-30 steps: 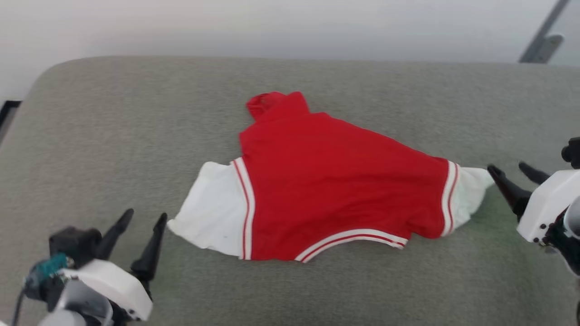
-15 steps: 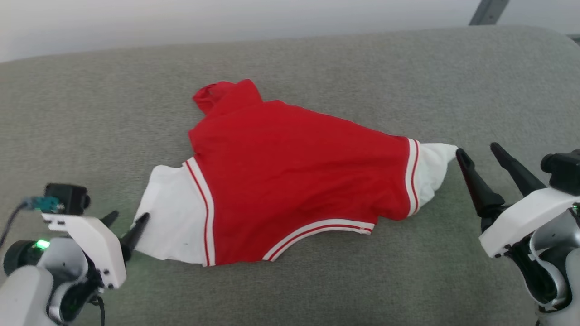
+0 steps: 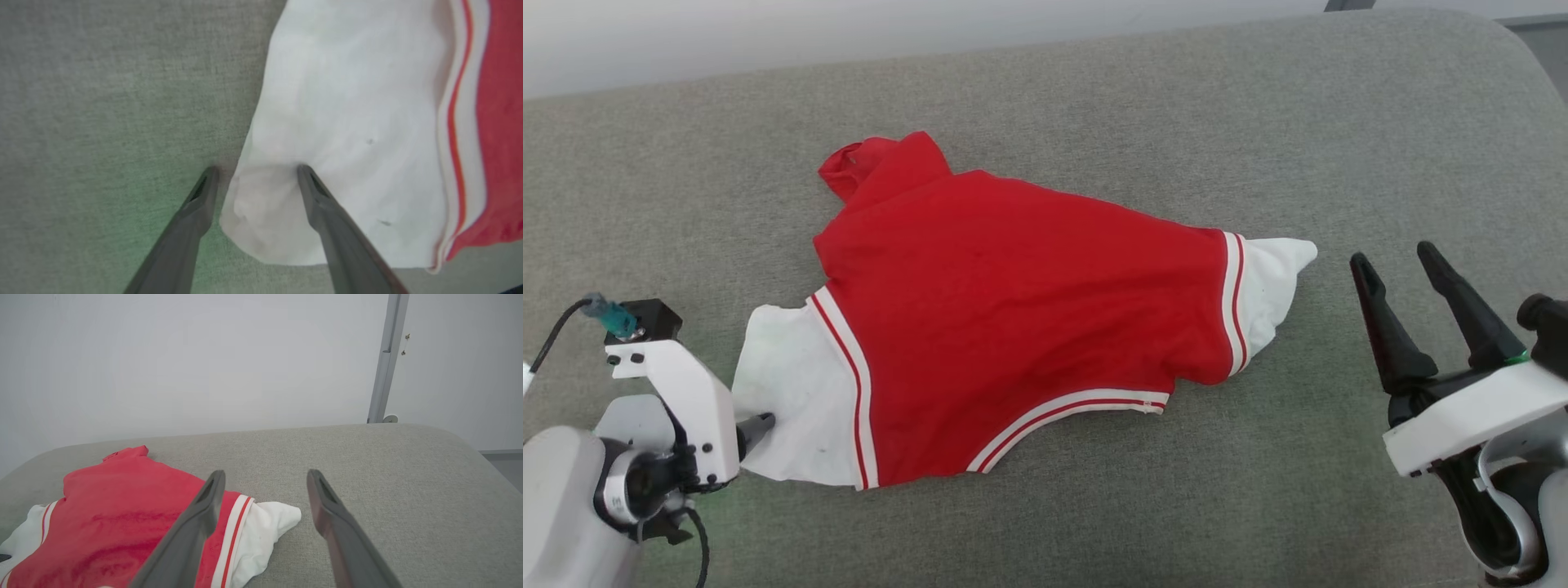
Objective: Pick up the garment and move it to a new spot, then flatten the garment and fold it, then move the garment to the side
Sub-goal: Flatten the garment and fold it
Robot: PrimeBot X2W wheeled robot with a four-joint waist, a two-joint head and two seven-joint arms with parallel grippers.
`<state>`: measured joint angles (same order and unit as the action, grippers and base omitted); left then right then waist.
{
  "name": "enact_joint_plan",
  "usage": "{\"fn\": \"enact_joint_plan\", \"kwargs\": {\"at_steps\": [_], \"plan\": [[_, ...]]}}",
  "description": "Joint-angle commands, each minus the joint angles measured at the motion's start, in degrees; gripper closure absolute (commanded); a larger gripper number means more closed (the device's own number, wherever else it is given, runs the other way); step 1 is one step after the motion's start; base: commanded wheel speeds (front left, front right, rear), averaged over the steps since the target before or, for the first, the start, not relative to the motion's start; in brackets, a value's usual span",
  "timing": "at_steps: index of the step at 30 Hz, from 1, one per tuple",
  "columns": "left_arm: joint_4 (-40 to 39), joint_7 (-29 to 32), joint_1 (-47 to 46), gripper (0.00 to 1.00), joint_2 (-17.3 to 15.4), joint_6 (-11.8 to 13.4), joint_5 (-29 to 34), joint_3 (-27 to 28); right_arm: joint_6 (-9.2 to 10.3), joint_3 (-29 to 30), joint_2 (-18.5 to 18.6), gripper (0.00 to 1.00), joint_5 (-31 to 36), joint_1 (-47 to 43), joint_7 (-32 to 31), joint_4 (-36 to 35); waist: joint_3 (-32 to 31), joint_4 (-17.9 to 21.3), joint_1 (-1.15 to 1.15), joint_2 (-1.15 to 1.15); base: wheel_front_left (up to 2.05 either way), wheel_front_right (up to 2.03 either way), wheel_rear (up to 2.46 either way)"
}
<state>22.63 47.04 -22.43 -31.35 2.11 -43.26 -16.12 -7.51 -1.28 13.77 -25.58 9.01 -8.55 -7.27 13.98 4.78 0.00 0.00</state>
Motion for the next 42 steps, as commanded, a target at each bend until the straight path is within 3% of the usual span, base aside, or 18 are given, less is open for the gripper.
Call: {"fn": "enact_joint_plan", "kwargs": {"at_steps": [1,4,6,7,17,27,37,38,42], "plan": [[2.14,3.75,3.10,0.00,1.98,0.97,-1.37,-2.27,0.04,0.17,-0.03,0.00,0.04,-0.34,-0.25,-0.11,0.18,0.08,0.00,0.00,0.00,0.00,0.00],[1.25,6.90,2.98,0.00,2.82,1.82,-1.05,-3.95,0.04,0.15,0.60,0.00,-0.27,-0.23,-1.50,0.83,0.62,-0.05,0.00,0.00,0.00,0.00,0.00],[0.67,7.61,2.59,0.03,3.02,0.85,-0.45,-5.27,0.03,-0.04,1.06,0.00,-0.95,0.59,-2.97,1.81,0.98,-0.25,0.00,0.00,0.00,0.00,0.00],[0.59,7.32,2.21,1.00,3.19,0.82,-0.41,-5.36,0.04,-0.08,1.57,0.00,-1.14,1.25,-3.72,2.50,1.22,-0.39,0.00,0.00,0.00,0.00,0.00],[0.11,4.11,-2.10,1.00,3.94,-1.69,0.00,-5.65,0.03,-5.09,7.64,0.00,-5.48,11.51,-14.98,14.48,3.45,-2.90,0.00,0.00,0.00,0.00,0.00],[1.01,2.06,-5.12,1.00,6.36,-3.35,0.17,-6.85,0.03,-11.76,10.94,0.00,-8.38,20.83,-24.03,26.32,5.56,-6.36,0.00,0.00,0.00,0.00,0.00],[3.10,0.62,-7.27,1.00,8.46,-3.99,-0.12,-7.53,0.01,-20.38,8.13,0.00,-12.22,26.02,-31.82,41.15,6.65,-8.43,0.00,0.00,0.00,0.00,0.00],[3.34,0.40,-7.29,1.00,8.51,-3.97,-0.21,-7.48,0.00,-21.40,8.06,1.00,-12.79,26.27,-32.42,41.38,6.66,-8.56,0.00,0.00,0.00,0.00,0.00],[3.72,-0.59,-7.97,1.00,7.62,-3.50,-0.38,-6.36,0.03,-22.12,9.60,1.00,-15.03,28.04,-32.57,41.61,6.03,-8.74,0.00,0.00,0.00,0.00,0.00]]}}
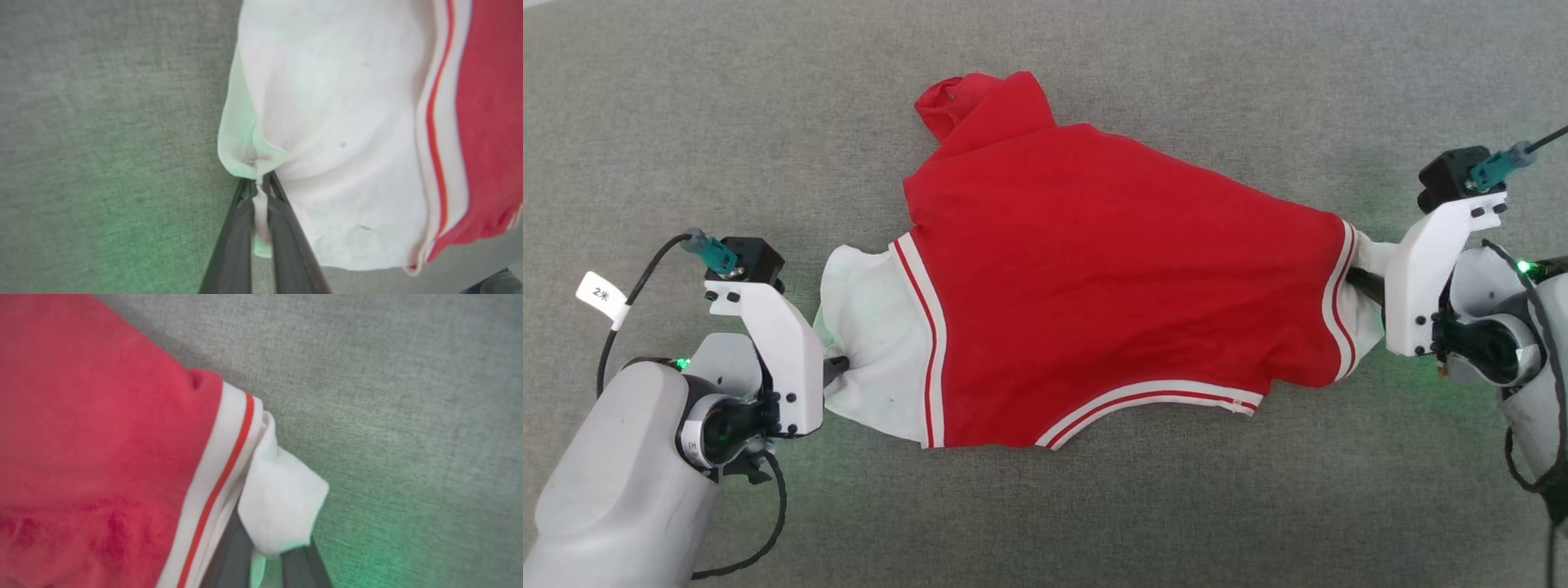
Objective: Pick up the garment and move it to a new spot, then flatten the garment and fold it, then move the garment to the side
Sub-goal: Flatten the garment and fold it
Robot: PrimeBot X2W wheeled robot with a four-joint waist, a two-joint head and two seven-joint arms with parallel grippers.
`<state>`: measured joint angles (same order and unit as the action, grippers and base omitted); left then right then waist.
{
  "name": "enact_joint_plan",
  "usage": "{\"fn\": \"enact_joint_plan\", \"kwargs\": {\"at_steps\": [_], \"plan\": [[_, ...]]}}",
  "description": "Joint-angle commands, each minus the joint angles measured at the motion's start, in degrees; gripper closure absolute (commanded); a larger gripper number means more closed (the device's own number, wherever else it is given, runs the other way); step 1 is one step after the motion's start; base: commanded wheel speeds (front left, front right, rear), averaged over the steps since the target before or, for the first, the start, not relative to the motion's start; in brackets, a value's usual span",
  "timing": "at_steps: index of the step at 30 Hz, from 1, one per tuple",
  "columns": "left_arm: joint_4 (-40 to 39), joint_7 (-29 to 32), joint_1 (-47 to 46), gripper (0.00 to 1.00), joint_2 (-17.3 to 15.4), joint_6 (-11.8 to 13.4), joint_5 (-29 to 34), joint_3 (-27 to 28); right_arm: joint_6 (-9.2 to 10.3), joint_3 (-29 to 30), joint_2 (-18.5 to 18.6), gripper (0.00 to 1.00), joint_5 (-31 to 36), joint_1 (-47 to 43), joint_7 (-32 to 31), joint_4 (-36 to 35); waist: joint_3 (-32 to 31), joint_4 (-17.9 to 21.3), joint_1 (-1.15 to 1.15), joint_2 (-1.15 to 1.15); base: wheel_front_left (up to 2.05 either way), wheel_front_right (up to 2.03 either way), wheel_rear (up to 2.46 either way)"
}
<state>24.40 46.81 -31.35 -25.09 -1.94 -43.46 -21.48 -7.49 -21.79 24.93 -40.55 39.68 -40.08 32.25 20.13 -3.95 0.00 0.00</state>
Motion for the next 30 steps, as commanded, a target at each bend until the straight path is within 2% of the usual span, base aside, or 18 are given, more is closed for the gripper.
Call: {"fn": "enact_joint_plan", "kwargs": {"at_steps": [1,6,13,21,30], "plan": [[1.88,-0.72,0.78,1.00,1.09,0.78,-0.46,-0.49,0.00,-1.52,-1.09,1.00,-0.58,-2.01,-0.64,1.60,-0.40,-0.02,0.00,0.00,0.00,0.00,0.00],[-1.66,0.03,-0.34,1.00,-1.50,1.04,-1.16,1.55,0.00,-0.54,0.62,1.00,-3.13,0.33,0.47,-2.71,-2.47,0.39,0.00,0.00,0.00,0.00,0.00],[-10.99,3.59,-2.90,1.00,-6.13,2.06,-1.49,3.55,0.01,1.95,1.71,1.00,-5.81,2.79,-0.85,-9.71,-5.55,1.05,0.00,0.00,0.00,0.00,0.00],[-18.82,5.96,-9.40,1.00,-9.08,3.40,-2.05,6.52,0.01,7.45,-1.33,1.00,-5.31,6.88,-3.86,-14.87,-9.17,1.56,0.00,0.00,0.00,0.00,0.00],[-18.58,5.03,-18.84,1.00,-10.09,2.45,-0.93,8.11,0.01,14.49,-5.31,1.00,-2.02,11.93,-4.99,-18.51,-12.09,1.76,0.00,0.00,0.00,0.00,0.00]]}}
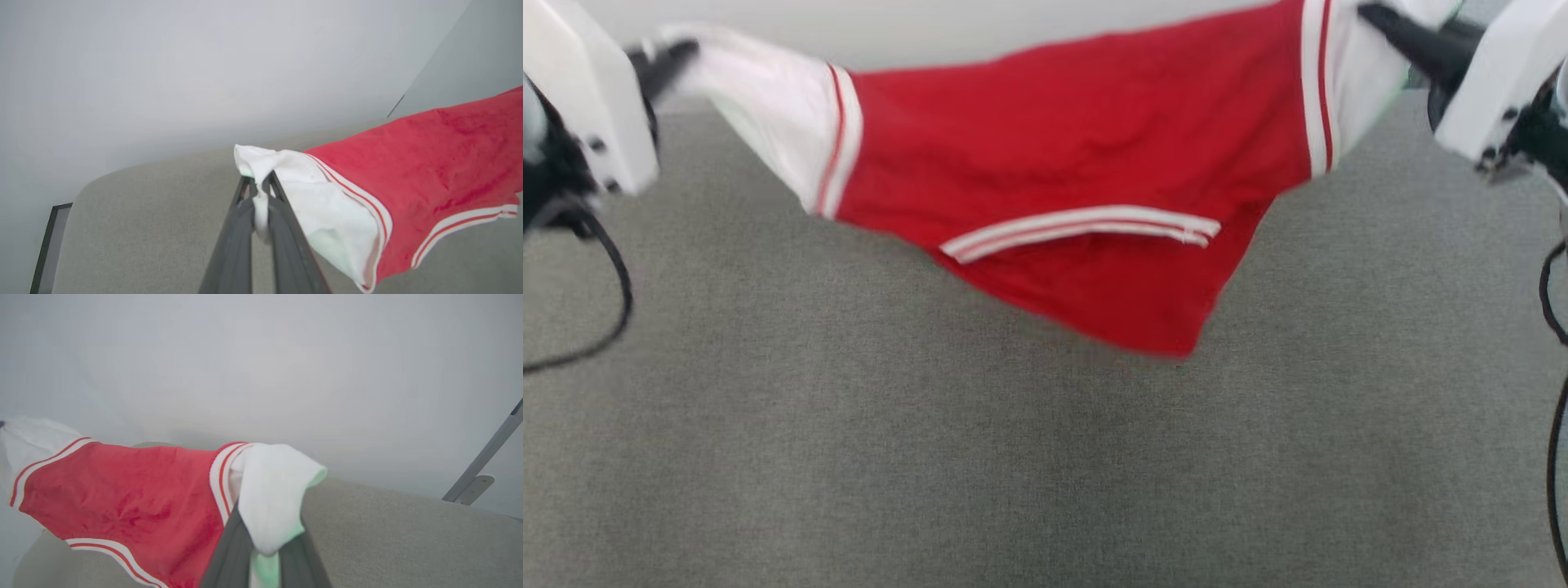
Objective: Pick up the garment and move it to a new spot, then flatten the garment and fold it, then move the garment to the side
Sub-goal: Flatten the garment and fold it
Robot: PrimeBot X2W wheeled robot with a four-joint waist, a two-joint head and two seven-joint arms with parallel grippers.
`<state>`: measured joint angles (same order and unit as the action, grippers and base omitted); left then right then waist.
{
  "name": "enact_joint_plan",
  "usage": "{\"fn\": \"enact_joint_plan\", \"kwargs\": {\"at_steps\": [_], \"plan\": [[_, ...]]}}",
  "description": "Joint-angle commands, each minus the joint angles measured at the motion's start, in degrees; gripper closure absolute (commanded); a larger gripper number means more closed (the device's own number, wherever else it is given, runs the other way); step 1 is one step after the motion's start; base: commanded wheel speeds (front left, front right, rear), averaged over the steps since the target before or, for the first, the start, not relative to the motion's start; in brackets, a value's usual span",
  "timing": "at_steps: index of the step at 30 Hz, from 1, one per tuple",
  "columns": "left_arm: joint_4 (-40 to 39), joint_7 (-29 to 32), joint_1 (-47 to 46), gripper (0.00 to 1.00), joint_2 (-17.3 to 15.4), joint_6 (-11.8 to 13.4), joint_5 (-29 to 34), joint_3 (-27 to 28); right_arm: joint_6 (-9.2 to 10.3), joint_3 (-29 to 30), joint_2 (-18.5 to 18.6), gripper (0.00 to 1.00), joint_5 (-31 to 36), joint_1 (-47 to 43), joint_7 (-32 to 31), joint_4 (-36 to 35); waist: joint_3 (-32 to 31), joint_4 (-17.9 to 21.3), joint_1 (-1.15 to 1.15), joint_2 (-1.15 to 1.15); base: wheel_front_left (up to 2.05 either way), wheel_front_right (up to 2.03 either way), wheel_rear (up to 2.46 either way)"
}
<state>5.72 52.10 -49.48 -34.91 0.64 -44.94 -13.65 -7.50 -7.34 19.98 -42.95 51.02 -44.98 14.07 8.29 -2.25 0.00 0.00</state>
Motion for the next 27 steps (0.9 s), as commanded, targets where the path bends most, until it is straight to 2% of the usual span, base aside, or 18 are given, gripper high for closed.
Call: {"fn": "enact_joint_plan", "kwargs": {"at_steps": [1,6,8,12,17,24,25,27], "plan": [[0.52,-0.54,-1.80,1.00,-0.33,-0.28,0.73,0.42,0.02,0.43,-0.79,1.00,0.83,1.31,-0.16,-0.82,-0.56,0.16,0.00,0.00,0.00,0.00,0.00],[2.32,-1.82,-7.86,1.00,0.19,-1.55,0.98,0.77,0.02,1.55,-1.47,1.00,3.85,4.13,-0.08,-3.08,-1.80,0.36,0.00,0.00,0.00,0.00,0.00],[3.46,-1.81,-11.29,1.00,0.53,-2.02,0.96,0.60,0.02,2.73,-3.46,1.00,3.88,5.49,-0.64,-3.66,-2.60,0.48,0.00,0.00,0.00,0.00,0.00],[4.98,-1.26,-15.18,1.00,0.96,-2.55,1.53,-0.16,0.02,2.67,-3.61,1.00,5.31,7.06,-1.22,-4.71,-3.26,0.56,0.00,0.00,0.00,0.00,0.00],[6.99,-1.84,-18.40,1.00,1.80,-3.01,2.15,-1.05,0.02,2.71,-4.51,1.00,7.72,9.20,1.03,-4.08,-2.92,0.56,0.00,0.00,0.00,0.00,0.00],[12.82,-7.54,-21.72,1.00,3.95,-4.75,4.58,-2.69,0.02,0.90,-5.48,1.00,13.56,14.78,12.03,4.89,1.38,0.46,0.00,0.00,0.00,0.00,0.00],[15.73,-10.46,-23.61,1.00,4.99,-4.97,5.56,-3.07,0.02,-0.70,-5.42,1.00,15.81,17.28,16.85,8.48,3.07,0.38,0.00,0.00,0.00,0.00,0.00],[18.46,-14.00,-26.00,1.00,5.93,-5.56,7.34,-4.04,0.02,-1.51,-5.41,1.00,18.04,20.15,22.35,12.73,4.79,0.20,0.00,0.00,0.00,0.00,0.00]]}}
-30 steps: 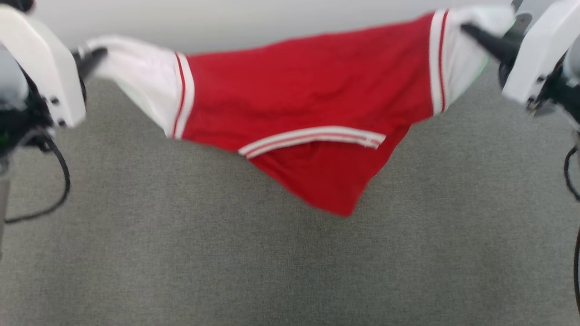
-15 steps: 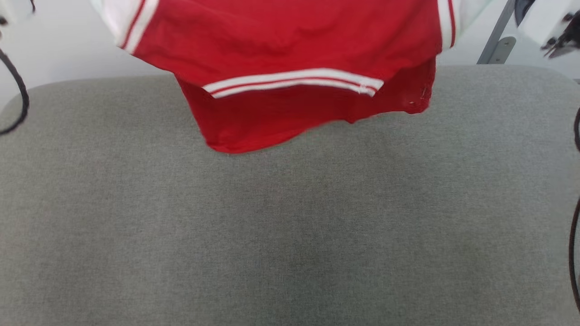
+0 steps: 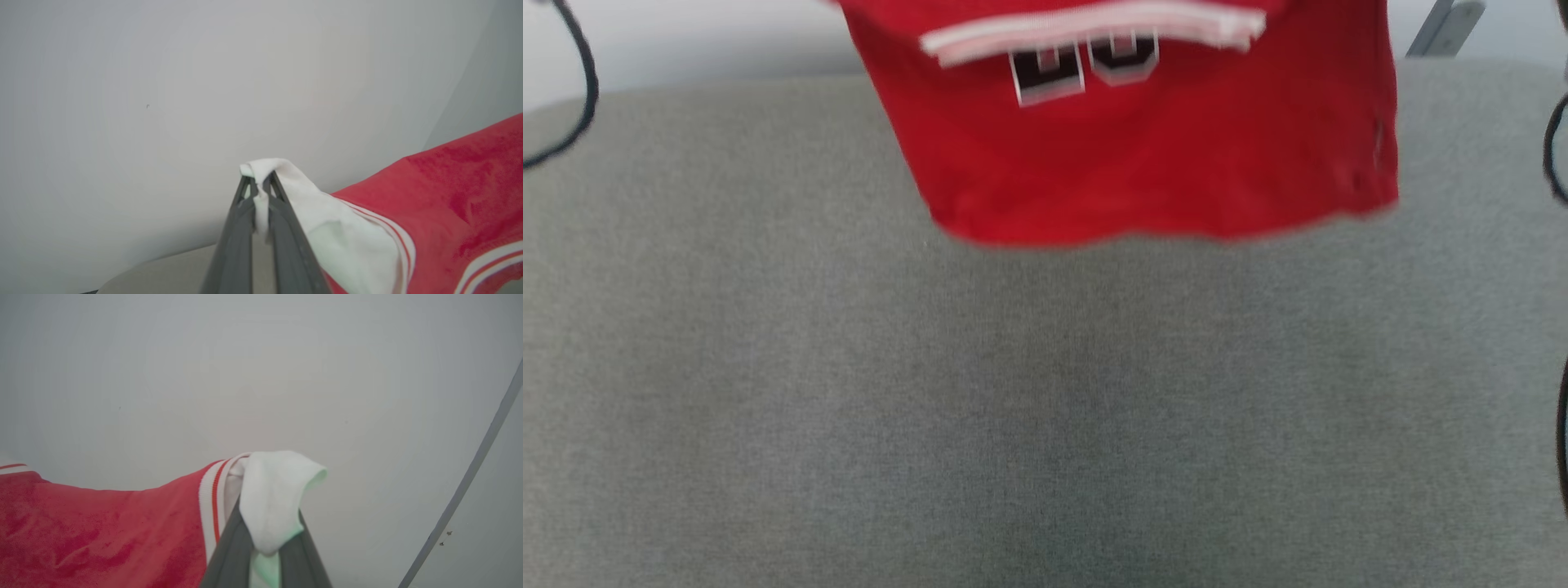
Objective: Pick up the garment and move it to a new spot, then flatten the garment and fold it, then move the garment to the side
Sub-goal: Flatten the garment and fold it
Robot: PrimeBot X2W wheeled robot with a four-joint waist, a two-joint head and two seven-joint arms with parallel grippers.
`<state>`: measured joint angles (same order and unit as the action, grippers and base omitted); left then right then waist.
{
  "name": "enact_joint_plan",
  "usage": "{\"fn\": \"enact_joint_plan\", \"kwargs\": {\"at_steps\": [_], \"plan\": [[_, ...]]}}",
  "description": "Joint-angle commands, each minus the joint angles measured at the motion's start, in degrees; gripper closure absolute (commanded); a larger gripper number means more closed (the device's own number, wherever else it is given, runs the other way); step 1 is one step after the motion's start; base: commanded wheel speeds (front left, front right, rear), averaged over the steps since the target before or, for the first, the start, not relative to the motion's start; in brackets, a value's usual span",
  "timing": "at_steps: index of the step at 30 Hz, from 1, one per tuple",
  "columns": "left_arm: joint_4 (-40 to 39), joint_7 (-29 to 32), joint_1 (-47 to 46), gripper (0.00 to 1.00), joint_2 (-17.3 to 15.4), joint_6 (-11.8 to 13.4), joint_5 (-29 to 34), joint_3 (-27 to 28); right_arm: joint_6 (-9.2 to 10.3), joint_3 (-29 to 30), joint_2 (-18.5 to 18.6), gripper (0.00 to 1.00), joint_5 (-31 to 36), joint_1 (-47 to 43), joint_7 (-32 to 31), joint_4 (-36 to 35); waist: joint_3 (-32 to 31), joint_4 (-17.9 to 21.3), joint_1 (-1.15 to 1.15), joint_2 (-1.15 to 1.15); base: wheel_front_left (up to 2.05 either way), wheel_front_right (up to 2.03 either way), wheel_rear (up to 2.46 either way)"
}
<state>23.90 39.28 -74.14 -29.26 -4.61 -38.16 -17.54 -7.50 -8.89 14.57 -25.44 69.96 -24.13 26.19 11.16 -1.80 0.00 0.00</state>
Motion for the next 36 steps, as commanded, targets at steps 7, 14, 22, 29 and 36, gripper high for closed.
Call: {"fn": "enact_joint_plan", "kwargs": {"at_steps": [7,14,22,29,36], "plan": [[9.55,-17.46,-11.39,1.00,3.27,-1.74,6.17,-2.08,0.03,0.46,-0.64,1.00,11.65,10.74,22.48,15.22,6.77,-0.95,0.00,0.00,0.00,0.00,0.00],[15.44,-35.77,-16.33,1.00,4.90,-2.39,10.58,-3.79,0.02,3.87,-3.30,1.00,21.25,16.55,34.02,25.56,9.54,-1.81,0.00,0.00,0.00,0.00,0.00],[26.46,-42.02,-9.20,1.00,5.73,-2.83,8.74,-8.58,0.03,2.47,-7.10,1.00,21.62,13.29,28.09,40.51,9.67,-2.73,0.00,0.00,0.00,0.00,0.00],[31.56,-36.12,1.12,1.00,5.99,-2.81,2.07,-14.54,0.03,-1.11,-8.58,1.00,14.69,6.94,21.11,45.12,7.84,-3.42,0.00,0.00,0.00,0.00,0.00],[27.60,-24.60,11.82,1.00,3.45,-2.82,-7.16,-19.14,0.03,-9.15,-7.92,1.00,5.17,-1.76,12.93,41.30,4.66,-3.17,0.00,0.00,0.00,0.00,0.00]]}}
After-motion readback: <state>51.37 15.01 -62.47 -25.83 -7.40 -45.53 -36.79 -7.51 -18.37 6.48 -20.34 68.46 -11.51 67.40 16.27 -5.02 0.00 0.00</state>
